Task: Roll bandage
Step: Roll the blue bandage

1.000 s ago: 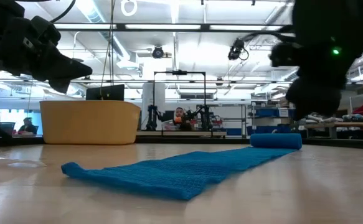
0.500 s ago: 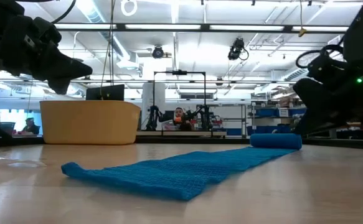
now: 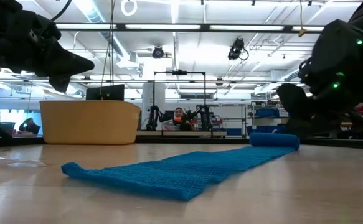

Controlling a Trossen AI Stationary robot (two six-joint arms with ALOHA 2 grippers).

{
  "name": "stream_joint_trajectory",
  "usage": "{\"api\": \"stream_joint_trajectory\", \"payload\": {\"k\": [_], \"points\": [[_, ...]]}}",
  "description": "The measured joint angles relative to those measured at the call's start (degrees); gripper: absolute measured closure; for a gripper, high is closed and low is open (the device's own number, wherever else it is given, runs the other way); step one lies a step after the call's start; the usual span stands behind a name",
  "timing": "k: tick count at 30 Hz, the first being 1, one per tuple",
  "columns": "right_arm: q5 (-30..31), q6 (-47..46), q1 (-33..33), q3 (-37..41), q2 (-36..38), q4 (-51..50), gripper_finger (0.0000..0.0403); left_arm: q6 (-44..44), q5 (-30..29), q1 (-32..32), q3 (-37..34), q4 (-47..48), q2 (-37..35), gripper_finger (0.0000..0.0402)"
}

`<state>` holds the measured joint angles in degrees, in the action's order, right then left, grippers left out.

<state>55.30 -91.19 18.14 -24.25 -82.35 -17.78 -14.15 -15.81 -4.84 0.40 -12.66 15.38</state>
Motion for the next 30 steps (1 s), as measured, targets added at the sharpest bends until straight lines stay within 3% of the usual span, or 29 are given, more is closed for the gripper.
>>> {"api": "stream_joint_trajectory", "payload": {"k": [16,30], "points": [[-5.0,9.9,-2.5,0.0,3.8,7.1,0.0226,-0.1,0.0,0.0,0.0,0.1,0.0,0.0371],[-7.5,7.1,-2.6,0.0,4.7,3.6,0.0220,-1.1,-0.8,0.0,0.0,0.3,0.0,0.0370]]}}
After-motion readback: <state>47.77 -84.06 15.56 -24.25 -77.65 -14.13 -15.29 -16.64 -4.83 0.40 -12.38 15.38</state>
